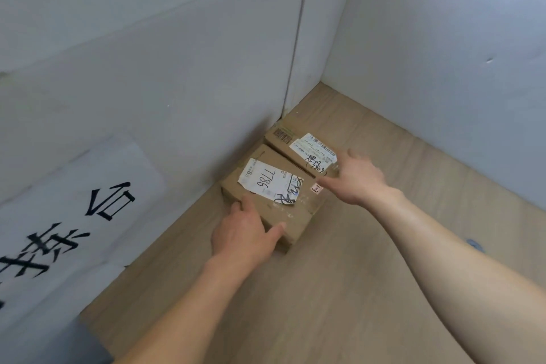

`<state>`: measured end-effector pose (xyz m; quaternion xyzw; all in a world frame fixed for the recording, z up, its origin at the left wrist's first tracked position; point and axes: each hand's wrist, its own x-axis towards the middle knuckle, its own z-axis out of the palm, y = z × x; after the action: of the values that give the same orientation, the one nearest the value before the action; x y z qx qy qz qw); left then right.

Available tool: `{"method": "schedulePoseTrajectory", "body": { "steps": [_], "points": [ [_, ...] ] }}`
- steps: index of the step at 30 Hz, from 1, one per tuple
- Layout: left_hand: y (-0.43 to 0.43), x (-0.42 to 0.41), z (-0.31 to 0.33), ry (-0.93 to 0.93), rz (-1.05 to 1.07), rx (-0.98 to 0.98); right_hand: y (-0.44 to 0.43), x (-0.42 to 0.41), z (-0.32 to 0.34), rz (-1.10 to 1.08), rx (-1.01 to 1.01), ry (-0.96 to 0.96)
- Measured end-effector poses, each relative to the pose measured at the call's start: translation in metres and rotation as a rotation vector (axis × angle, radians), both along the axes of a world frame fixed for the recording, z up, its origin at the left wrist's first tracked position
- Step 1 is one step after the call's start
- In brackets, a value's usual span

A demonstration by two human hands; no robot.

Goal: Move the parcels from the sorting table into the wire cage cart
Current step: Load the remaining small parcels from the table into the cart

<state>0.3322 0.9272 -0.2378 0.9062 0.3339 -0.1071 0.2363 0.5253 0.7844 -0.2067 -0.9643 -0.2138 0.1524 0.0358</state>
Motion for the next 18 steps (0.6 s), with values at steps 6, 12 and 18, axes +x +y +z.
{"method": "schedulePoseTrajectory", "body": {
  "steps": [6,12,18],
  "points": [
    [0.010,0.006,-0.020,-0.062,0.039,-0.066,0.011,0.030,-0.032,-0.041,0.059,0.085],
    [0.021,0.003,-0.030,-0.194,0.145,-0.205,0.002,0.022,-0.054,-0.162,0.143,0.113],
    [0.023,-0.010,-0.047,-0.391,0.362,-0.476,-0.034,-0.022,-0.066,-0.307,0.403,0.203]
  ]
}}
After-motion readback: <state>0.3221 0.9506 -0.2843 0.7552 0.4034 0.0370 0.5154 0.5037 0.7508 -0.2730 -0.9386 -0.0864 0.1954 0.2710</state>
